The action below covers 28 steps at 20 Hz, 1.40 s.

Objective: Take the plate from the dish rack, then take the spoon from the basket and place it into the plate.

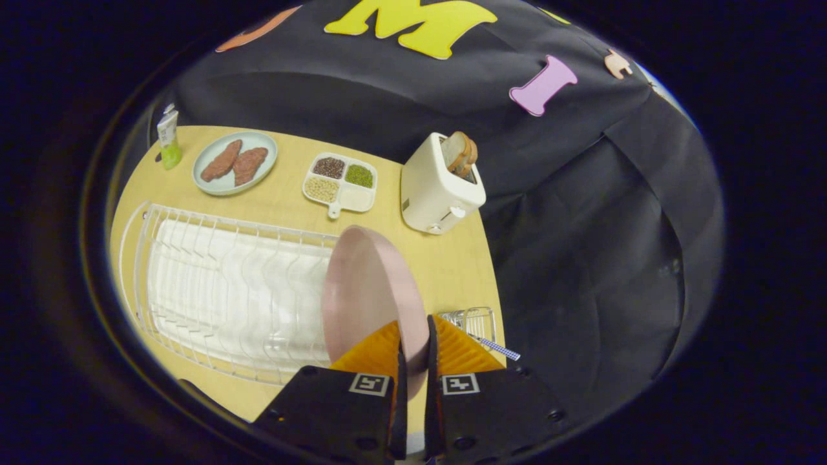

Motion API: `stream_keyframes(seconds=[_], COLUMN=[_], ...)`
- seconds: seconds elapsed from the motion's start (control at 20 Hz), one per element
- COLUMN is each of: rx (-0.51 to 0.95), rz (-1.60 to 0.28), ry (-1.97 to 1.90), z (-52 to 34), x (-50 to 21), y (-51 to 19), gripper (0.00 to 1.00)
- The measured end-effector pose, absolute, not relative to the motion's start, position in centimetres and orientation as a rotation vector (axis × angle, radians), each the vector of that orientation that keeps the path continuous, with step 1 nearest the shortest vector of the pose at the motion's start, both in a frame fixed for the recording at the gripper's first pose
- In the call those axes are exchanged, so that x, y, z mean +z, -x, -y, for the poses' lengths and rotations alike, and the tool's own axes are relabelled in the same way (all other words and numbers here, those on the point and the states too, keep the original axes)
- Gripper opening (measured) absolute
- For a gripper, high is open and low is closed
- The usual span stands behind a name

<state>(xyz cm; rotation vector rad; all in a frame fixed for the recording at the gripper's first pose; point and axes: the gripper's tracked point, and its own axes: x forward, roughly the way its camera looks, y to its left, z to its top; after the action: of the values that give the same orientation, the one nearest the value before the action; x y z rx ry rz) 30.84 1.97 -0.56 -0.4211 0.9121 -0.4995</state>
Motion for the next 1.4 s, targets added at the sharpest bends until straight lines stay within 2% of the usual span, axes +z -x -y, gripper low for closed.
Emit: stream_keyframes(seconds=[0.4, 0.55, 0.9, 1.4], rx=[-0.348, -0.247, -0.047, 0.11], rz=[-0.745, -0.723, -0.753, -0.84], ry=[0.329, 0.273, 0.114, -0.043], z=[-3.3, -3.9, -5.5, -6.0], x=[2.0, 1.1, -6.6, -18.5], y=[-24.1, -20.8, -16.0, -13.3], gripper=[0.16, 0.16, 0.16, 0.16])
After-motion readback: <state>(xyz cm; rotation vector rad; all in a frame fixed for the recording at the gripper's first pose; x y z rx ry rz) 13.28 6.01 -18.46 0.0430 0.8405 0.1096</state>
